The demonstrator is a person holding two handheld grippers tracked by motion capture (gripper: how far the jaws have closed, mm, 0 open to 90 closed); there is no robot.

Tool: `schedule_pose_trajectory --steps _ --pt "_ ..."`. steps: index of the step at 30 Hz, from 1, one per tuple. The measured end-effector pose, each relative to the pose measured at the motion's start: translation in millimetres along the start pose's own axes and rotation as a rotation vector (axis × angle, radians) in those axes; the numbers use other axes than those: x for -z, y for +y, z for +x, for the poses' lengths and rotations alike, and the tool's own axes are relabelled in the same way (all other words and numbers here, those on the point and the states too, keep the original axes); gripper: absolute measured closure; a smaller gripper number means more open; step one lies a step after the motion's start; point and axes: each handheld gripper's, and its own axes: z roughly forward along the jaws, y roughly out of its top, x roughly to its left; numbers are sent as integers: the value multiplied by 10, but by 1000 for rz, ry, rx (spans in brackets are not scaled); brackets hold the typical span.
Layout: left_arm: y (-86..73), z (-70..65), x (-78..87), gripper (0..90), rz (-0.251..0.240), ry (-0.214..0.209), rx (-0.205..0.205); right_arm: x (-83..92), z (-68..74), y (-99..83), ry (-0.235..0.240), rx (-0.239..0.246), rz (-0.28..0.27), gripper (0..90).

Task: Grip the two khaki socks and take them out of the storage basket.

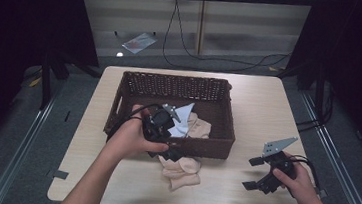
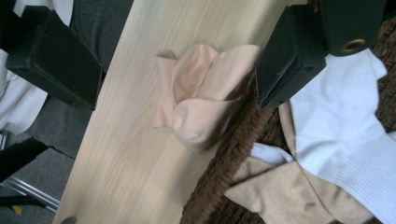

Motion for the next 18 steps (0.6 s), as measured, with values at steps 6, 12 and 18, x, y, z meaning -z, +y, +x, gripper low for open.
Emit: schedule_pose_trajectory --steps 6,12,18 --pt "-122 -1 -102 139 -26 -8 19 2 2 -2 -1 4 0 18" --pt "-242 -18 -220 139 -43 -5 14 -4 2 -1 0 1 1 18" --pt "-294 -60 -396 144 -53 3 -12 -6 -4 -4 1 6 -2 18"
